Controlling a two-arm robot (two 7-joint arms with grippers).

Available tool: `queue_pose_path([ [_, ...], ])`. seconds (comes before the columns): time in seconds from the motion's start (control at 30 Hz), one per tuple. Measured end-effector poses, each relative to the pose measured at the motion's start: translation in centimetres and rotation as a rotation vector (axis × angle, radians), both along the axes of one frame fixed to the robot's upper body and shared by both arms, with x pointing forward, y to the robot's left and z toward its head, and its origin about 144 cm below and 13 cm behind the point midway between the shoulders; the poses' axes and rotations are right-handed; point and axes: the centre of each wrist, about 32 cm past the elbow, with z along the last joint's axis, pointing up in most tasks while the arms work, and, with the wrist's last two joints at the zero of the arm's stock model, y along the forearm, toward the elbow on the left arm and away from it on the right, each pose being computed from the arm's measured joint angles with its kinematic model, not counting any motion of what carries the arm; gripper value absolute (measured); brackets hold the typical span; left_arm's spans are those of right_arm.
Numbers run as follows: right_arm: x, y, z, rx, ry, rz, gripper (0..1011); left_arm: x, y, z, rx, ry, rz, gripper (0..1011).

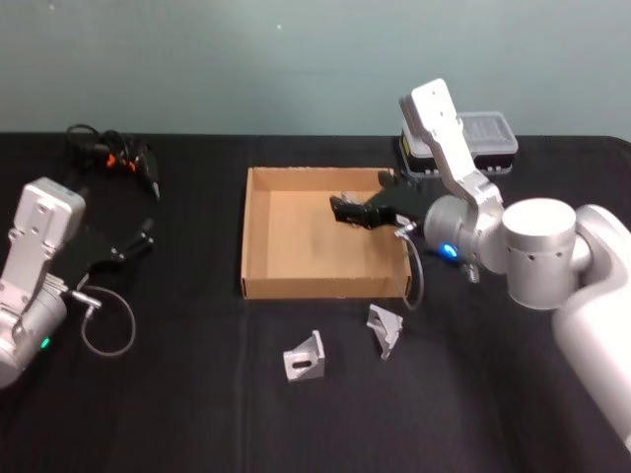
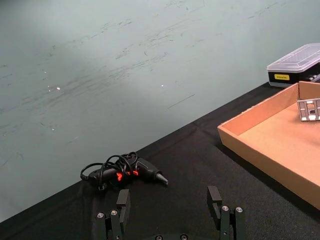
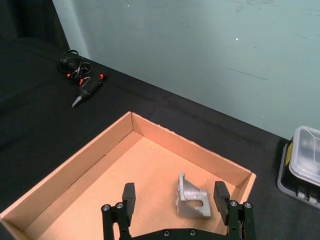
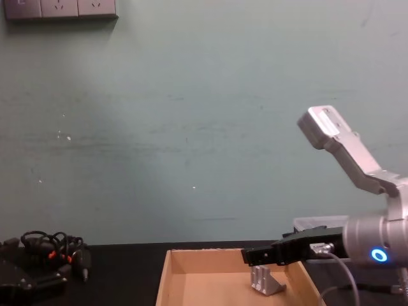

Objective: Use one hand to pick up the angle iron from the table and place it into the box.

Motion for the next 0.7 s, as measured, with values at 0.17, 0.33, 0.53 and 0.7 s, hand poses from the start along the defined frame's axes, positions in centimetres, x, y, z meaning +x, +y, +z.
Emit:
queue_pose_path([
  [0.17,-1.4,-0.5,0.2,0.010,-0.003,-0.001,1003,0.0,0.0,0.0,0.000,0.000,0.000,1012],
  [0.33,-3.1,-1.0,0.6,0.019,-0.009,0.006,1003,0.0,0.0,0.0,0.000,0.000,0.000,1011],
  [0.53,-5.4,-1.6,0.9,0.028,-0.013,0.021,1003,0.0,0.0,0.0,0.000,0.000,0.000,1012],
  [0.7,-7.5,-2.1,0.7,0.033,-0.011,0.024,1003,0.0,0.0,0.0,0.000,0.000,0.000,1012],
])
